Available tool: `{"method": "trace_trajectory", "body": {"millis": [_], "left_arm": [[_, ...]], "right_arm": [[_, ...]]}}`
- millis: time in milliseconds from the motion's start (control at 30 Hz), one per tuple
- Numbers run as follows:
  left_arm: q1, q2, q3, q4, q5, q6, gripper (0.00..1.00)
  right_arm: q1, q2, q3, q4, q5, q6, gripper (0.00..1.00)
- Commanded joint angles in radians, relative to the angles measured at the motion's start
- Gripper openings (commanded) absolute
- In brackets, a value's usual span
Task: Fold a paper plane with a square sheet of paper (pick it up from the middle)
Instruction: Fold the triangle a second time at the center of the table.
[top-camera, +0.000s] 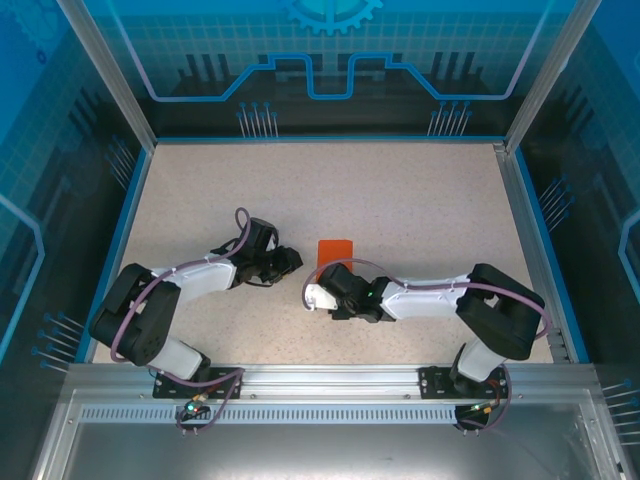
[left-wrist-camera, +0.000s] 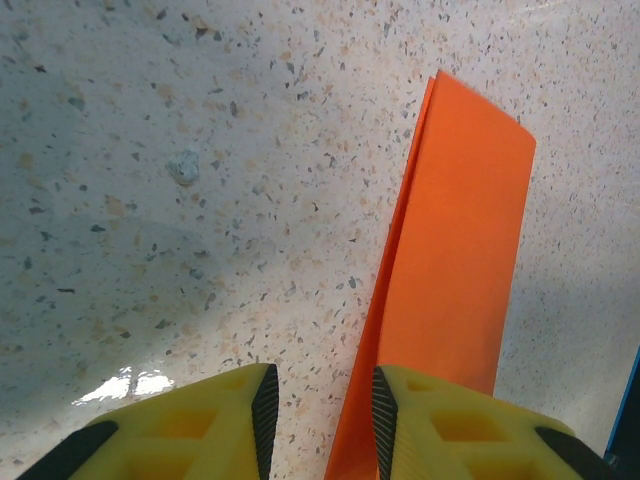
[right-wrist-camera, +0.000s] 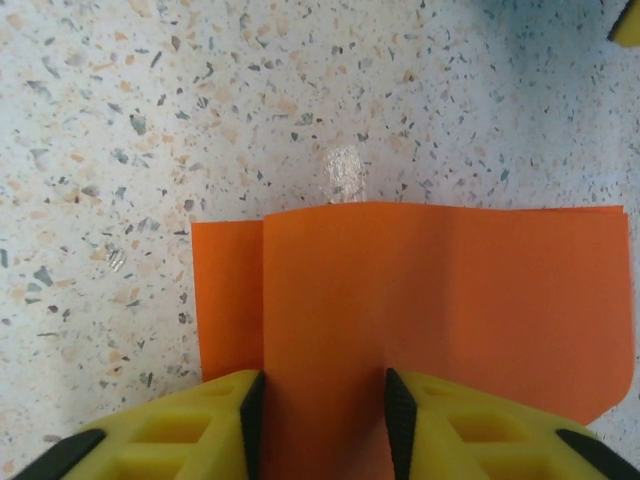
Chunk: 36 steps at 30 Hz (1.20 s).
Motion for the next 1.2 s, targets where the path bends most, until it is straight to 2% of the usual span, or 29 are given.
{"method": "trace_trajectory", "body": {"millis": [0, 267, 433, 567, 700, 833, 1033, 1167], "left_arm": [[0.003, 0.006, 0.012, -0.003, 0.029, -0.001, 0.34], [0.000, 0.003, 0.023, 0.001, 0.072, -0.007, 0.38], [-0.002, 0.047, 0.032, 0.082, 0.178, -0.041, 0.52], [-0.025, 0.120, 0.061, 0.143, 0.250, -0.091, 0.55], [-0.050, 0.179, 0.059, 0.255, 0.281, -0.163, 0.56], [-0.069, 0.214, 0.080, 0.278, 0.282, -0.183, 0.54], [-0.076, 0.236, 0.087, 0.305, 0.278, -0.197, 0.45], [-0.075, 0.249, 0.098, 0.307, 0.271, -0.190, 0.38]], "right_arm": [[0.005, -0.031, -0.017, 0.052, 0.032, 0.009, 0.35], [0.005, -0.072, -0.046, 0.085, 0.063, 0.034, 0.35], [0.004, -0.078, -0.056, 0.084, 0.071, 0.037, 0.35], [0.004, -0.074, -0.052, 0.080, 0.073, 0.037, 0.36], [0.002, -0.077, -0.054, 0.082, 0.075, 0.038, 0.36], [0.002, -0.078, -0.055, 0.082, 0.075, 0.038, 0.37], [0.002, -0.078, -0.052, 0.075, 0.068, 0.038, 0.37], [0.003, -0.092, -0.053, 0.061, 0.066, 0.058, 0.41]]}}
